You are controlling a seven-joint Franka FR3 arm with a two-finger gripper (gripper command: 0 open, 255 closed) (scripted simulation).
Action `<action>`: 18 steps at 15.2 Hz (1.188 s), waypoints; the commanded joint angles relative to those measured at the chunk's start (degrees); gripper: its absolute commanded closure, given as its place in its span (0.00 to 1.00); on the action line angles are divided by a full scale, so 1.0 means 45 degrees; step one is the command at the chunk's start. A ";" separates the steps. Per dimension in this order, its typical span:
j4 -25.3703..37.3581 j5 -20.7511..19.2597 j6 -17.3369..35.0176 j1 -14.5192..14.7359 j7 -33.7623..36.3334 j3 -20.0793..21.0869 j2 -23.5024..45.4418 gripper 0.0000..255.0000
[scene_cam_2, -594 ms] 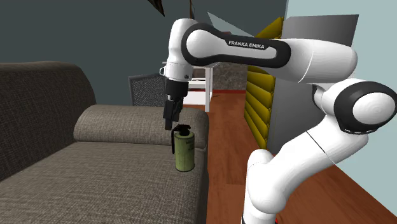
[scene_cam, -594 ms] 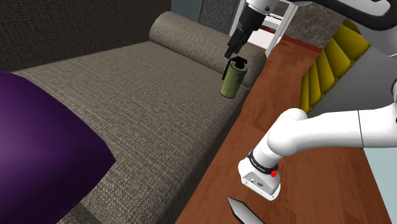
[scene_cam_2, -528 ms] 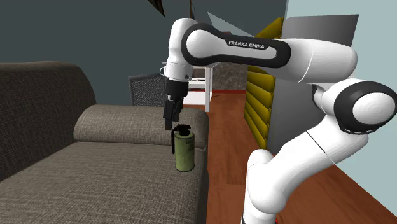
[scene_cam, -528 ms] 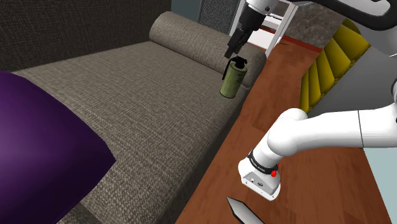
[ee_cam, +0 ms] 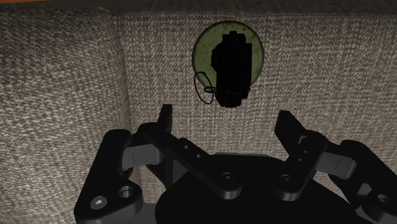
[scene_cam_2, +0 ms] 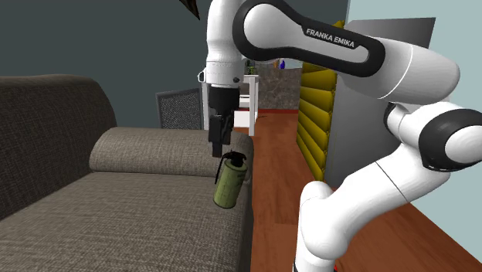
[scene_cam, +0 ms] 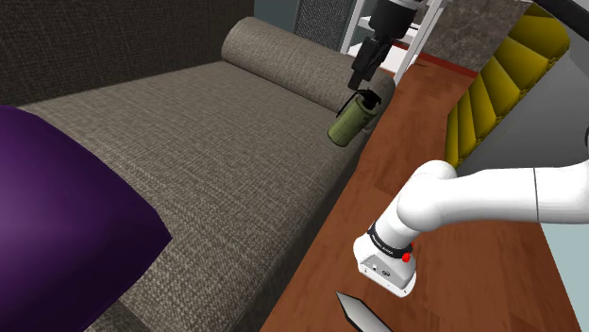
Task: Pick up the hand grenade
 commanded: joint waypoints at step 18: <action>-0.1526 0.0103 0.0780 0.0060 0.0075 0.0152 -0.0644 1.00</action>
